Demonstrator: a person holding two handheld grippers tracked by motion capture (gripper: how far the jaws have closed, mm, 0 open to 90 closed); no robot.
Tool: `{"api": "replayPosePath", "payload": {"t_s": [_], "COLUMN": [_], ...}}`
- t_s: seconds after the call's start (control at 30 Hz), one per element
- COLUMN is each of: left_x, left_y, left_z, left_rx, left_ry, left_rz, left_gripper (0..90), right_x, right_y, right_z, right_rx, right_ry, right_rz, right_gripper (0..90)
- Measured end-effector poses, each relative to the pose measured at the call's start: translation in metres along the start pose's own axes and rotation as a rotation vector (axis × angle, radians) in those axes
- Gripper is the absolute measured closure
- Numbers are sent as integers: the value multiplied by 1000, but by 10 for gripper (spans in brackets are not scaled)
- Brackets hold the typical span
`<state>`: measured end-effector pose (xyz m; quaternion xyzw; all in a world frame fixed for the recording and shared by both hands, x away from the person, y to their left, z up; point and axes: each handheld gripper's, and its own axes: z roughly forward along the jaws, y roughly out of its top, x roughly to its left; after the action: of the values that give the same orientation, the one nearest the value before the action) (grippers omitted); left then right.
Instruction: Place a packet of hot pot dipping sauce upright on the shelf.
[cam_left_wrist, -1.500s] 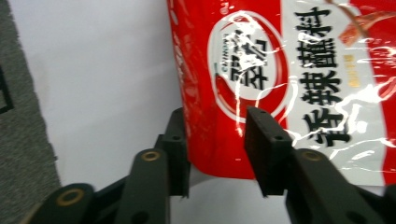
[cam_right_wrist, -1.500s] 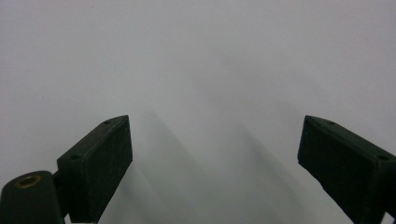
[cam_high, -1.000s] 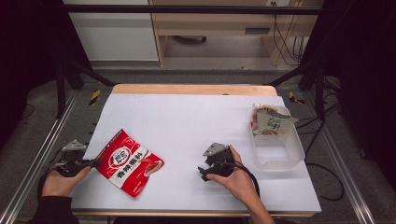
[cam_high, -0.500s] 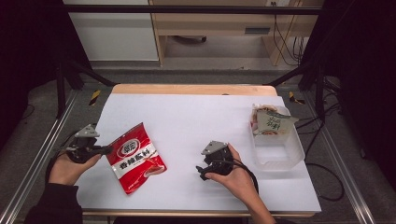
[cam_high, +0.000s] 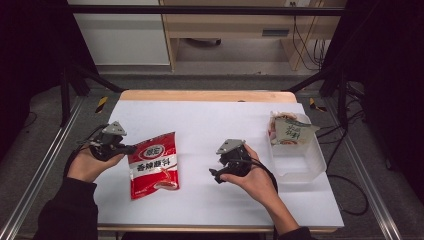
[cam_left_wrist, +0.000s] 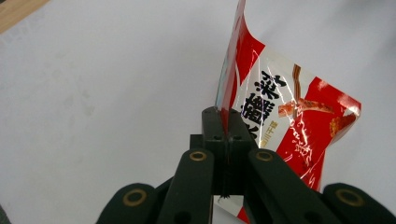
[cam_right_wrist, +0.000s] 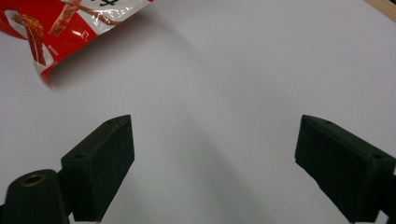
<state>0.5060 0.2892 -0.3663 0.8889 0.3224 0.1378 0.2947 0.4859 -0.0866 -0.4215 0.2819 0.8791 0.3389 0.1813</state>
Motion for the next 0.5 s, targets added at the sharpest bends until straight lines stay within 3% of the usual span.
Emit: {"api": "replayPosePath", "payload": {"t_s": [0.5], "left_x": [-19], "left_y": [33], "left_z": [1], "left_rx": [6], "left_ry": [-18], "left_rz": [101], "left_gripper": [900], "right_x": [-2], "right_y": [26], "right_z": [-3], "right_rx": [40], "right_ry": [51], "right_rz": [-41], "right_gripper": [147]}}
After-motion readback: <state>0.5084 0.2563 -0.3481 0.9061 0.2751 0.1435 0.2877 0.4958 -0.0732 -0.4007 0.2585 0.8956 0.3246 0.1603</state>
